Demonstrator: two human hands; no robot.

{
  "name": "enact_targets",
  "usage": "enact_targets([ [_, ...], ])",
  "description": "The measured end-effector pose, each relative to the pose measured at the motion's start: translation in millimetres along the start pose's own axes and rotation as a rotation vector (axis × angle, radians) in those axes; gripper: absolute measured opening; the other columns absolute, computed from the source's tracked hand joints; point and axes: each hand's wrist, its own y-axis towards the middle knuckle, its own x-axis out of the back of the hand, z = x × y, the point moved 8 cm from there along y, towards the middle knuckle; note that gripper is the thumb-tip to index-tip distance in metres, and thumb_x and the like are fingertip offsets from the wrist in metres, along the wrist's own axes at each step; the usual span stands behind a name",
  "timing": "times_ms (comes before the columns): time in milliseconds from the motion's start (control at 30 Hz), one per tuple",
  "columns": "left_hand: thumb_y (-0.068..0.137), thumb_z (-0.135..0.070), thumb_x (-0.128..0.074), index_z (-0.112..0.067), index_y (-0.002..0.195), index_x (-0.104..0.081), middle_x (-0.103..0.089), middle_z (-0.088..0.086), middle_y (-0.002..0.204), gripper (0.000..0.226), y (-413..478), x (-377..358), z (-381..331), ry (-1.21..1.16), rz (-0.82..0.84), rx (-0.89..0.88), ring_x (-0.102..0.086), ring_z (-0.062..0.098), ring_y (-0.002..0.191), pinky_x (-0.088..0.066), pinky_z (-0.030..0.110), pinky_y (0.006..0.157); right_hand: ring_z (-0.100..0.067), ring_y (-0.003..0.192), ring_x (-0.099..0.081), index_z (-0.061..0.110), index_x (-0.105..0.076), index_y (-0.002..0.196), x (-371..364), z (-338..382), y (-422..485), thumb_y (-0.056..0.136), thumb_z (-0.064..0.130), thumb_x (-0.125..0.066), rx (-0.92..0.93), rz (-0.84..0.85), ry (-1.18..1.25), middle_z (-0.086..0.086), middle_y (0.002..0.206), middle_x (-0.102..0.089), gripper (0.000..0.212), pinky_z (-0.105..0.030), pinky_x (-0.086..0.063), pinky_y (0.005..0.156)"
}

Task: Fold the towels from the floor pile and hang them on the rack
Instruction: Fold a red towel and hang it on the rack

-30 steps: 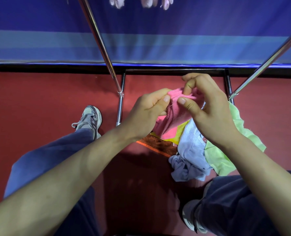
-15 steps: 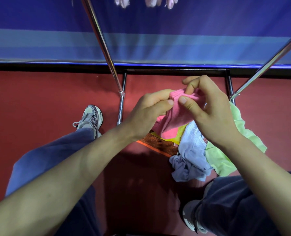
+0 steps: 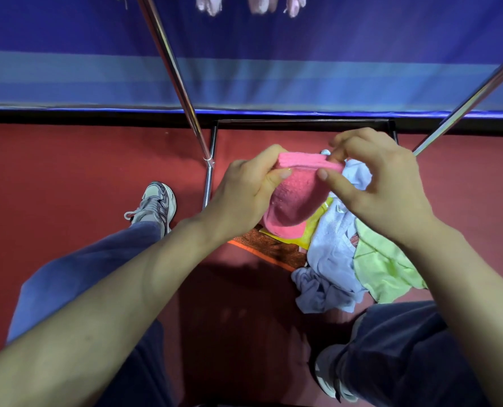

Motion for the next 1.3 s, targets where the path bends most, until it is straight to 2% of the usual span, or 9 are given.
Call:
enact_targets([
  [167, 0.1, -0.023, -0.05, 0.001, 0.092, -0.055, -0.039, -0.001, 0.063, 0.026, -1, -4, 5, -0.04, -0.011, 0.064, -0.035, 0.02, 0.06, -0.034, 0.033, 0.058, -0.014, 0.074, -0.066, 0.008, -0.066, 0.08, 10, 2, -1, 0.083, 0.019, -0.077, -0.07, -0.112, 0.103, 0.002, 0.079, -0.071, 0.015, -0.023, -0.05, 0.074],
  [333, 0.101, -0.024, -0.05, 0.003, 0.09, -0.053, -0.035, -0.006, 0.064, 0.029, -3, -6, 3, -0.143, 0.027, 0.097, -0.03, 0.009, 0.06, -0.03, 0.029, 0.056, -0.02, 0.065, -0.057, 0.016, -0.059, 0.082, 3, -15, 0, 0.074, 0.008, -0.082, -0.24, -0.144, 0.451, -0.005, 0.074, -0.064, 0.025, -0.035, -0.051, 0.066],
  [467, 0.102, -0.029, -0.049, 0.0, 0.091, -0.053, -0.037, -0.001, 0.069, 0.031, -2, -6, 1, -0.223, 0.058, 0.108, -0.033, 0.013, 0.064, -0.03, 0.034, 0.058, -0.013, 0.076, -0.06, 0.019, -0.064, 0.108, -12, -21, 2, 0.072, 0.015, -0.081, -0.35, -0.05, 0.714, -0.001, 0.08, -0.066, 0.04, -0.037, -0.051, 0.076],
  [633, 0.098, -0.039, -0.053, -0.001, 0.097, -0.056, -0.056, 0.021, 0.076, 0.037, 0, -11, 7, -0.24, 0.072, 0.164, -0.05, 0.03, 0.068, -0.046, 0.052, 0.067, -0.011, 0.072, -0.061, 0.013, -0.067, 0.079, -19, -21, 0, 0.069, 0.017, -0.086, -0.39, -0.029, 0.807, 0.006, 0.074, -0.068, 0.022, -0.024, -0.052, 0.071],
  [733, 0.087, -0.037, -0.067, -0.018, 0.1, -0.066, -0.075, 0.005, 0.088, 0.023, -5, -20, 15, -0.287, 0.127, 0.271, -0.073, 0.021, 0.085, -0.058, 0.05, 0.08, -0.018, 0.075, -0.063, 0.016, -0.067, 0.078, -11, -21, 2, 0.071, 0.016, -0.085, -0.385, -0.091, 0.833, 0.0, 0.077, -0.07, 0.019, -0.032, -0.053, 0.073],
  [867, 0.081, -0.053, -0.066, 0.005, 0.095, -0.063, -0.069, 0.029, 0.084, 0.06, -12, -30, 16, -0.281, 0.216, 0.343, -0.059, 0.021, 0.076, -0.053, 0.063, 0.074, -0.023, 0.078, -0.063, 0.012, -0.069, 0.084, -6, -21, 3, 0.069, 0.028, -0.084, -0.423, -0.123, 0.934, -0.004, 0.081, -0.072, 0.027, -0.041, -0.052, 0.079],
  [933, 0.087, -0.04, -0.07, 0.004, 0.098, -0.065, -0.069, 0.034, 0.094, 0.046, -12, -31, 7, -0.402, 0.243, 0.378, -0.062, 0.025, 0.081, -0.052, 0.067, 0.08, -0.022, 0.08, -0.06, 0.01, -0.069, 0.087, -11, -20, 2, 0.071, 0.035, -0.082, -0.487, -0.096, 1.003, -0.005, 0.084, -0.07, 0.032, -0.039, -0.048, 0.081],
  [1133, 0.092, -0.019, -0.057, -0.01, 0.1, -0.068, -0.076, 0.009, 0.09, 0.016, -5, -11, -21, -0.806, 0.198, 0.38, -0.072, 0.027, 0.078, -0.061, 0.042, 0.072, -0.02, 0.086, -0.074, 0.016, -0.082, 0.083, -39, 10, -14, 0.086, 0.04, -0.049, -0.633, 0.251, 1.323, -0.008, 0.094, -0.077, 0.041, -0.028, -0.058, 0.074],
  [1300, 0.09, -0.023, -0.057, -0.007, 0.107, -0.064, -0.075, 0.005, 0.089, 0.024, 2, 9, -15, -1.032, 0.018, 0.475, -0.073, 0.015, 0.076, -0.06, 0.028, 0.067, -0.018, 0.089, -0.071, 0.012, -0.08, 0.085, -43, 9, -15, 0.059, 0.045, -0.086, -0.537, 0.439, 1.173, -0.004, 0.093, -0.076, 0.043, -0.035, -0.054, 0.091],
])
